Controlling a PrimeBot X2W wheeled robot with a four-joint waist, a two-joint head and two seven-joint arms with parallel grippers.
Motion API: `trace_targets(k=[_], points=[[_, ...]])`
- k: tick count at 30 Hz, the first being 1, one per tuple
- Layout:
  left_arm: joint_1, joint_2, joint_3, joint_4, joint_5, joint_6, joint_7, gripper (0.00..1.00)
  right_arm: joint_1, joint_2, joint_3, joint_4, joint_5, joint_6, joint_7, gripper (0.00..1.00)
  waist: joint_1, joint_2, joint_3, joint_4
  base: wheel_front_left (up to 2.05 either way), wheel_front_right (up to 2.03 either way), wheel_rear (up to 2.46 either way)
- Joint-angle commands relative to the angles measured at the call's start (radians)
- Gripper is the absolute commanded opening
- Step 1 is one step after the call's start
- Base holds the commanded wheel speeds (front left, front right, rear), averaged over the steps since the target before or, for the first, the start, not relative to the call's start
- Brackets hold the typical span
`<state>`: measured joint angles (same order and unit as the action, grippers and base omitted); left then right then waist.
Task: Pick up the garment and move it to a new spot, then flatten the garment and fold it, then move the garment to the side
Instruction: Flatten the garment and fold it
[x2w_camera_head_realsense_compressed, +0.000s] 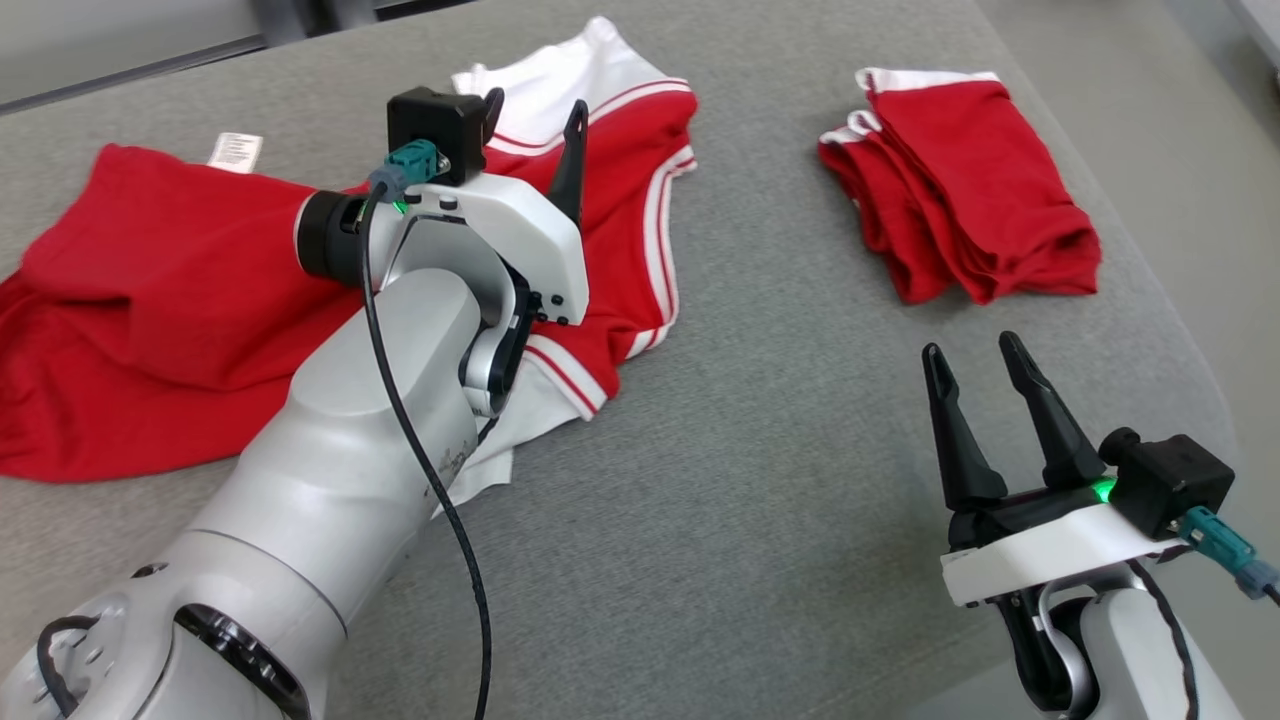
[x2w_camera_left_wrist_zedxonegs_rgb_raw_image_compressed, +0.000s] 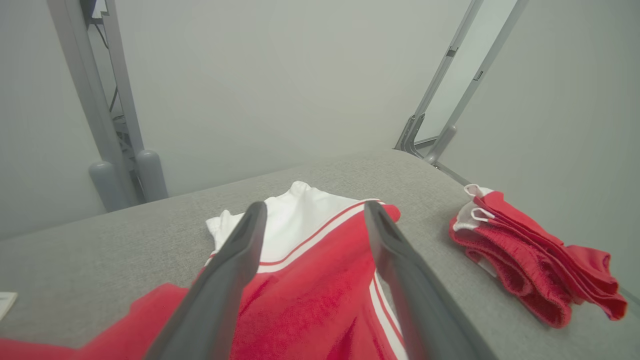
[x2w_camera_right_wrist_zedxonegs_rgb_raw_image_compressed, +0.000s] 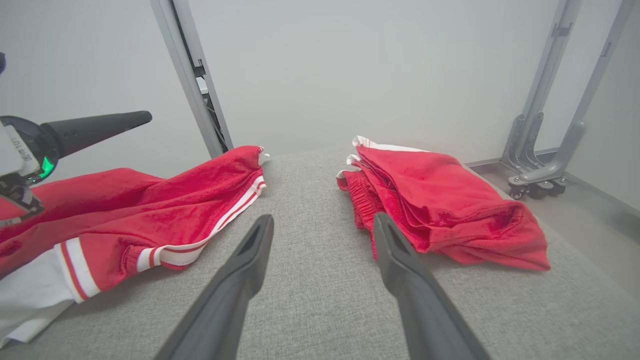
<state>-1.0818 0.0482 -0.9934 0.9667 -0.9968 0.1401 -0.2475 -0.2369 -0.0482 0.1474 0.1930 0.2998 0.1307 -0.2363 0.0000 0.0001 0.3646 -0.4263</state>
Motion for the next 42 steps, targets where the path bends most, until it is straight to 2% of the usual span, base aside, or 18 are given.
trace_targets(k=[1, 5, 9, 15, 24, 31, 42], points=[[0.012, 0.005, -0.005, -0.004, -0.005, -0.006, -0.008, 1.00, -0.001, -0.005, -0.009, -0.005, -0.007, 0.000, 0.004, 1.00, 0.0000, -0.0001, -0.021, 0.038, 0.00, 0.00, 0.00], [0.040, 0.005, -0.013, -0.008, -0.004, -0.006, -0.015, 1.00, 0.017, -0.005, -0.038, -0.019, -0.031, 0.000, 0.017, 1.00, 0.0000, -0.0001, -0.054, 0.108, 0.00, 0.00, 0.00], [0.072, 0.012, 0.019, -0.017, 0.016, 0.004, -0.020, 1.00, 0.036, -0.005, -0.067, -0.039, -0.049, 0.000, 0.033, 1.00, 0.0000, -0.0001, -0.091, 0.179, 0.00, 0.00, 0.00], [0.191, 0.069, 0.126, -0.124, 0.077, 0.029, -0.018, 1.00, 0.073, -0.005, -0.098, -0.072, -0.071, 0.000, 0.062, 1.00, 0.0000, -0.0001, -0.140, 0.270, 0.00, 0.00, 0.00], [0.365, 0.146, 0.218, -0.246, 0.144, 0.057, -0.019, 1.00, 0.108, -0.005, -0.122, -0.106, -0.083, 0.000, 0.095, 1.00, 0.0000, -0.0001, -0.191, 0.345, 0.00, 0.00, 0.00], [0.443, 0.187, 0.282, -0.245, 0.103, 0.071, -0.017, 1.00, 0.113, -0.005, -0.115, -0.133, -0.084, 0.000, 0.118, 1.00, 0.0000, -0.0001, -0.188, 0.359, 0.00, 0.00, 0.00], [0.409, 0.239, 0.382, -0.102, 0.021, 0.042, -0.012, 1.00, 0.087, -0.005, -0.101, -0.164, -0.100, 0.000, 0.133, 1.00, 0.0000, -0.0001, -0.106, 0.283, 0.00, 0.00, 0.00]])
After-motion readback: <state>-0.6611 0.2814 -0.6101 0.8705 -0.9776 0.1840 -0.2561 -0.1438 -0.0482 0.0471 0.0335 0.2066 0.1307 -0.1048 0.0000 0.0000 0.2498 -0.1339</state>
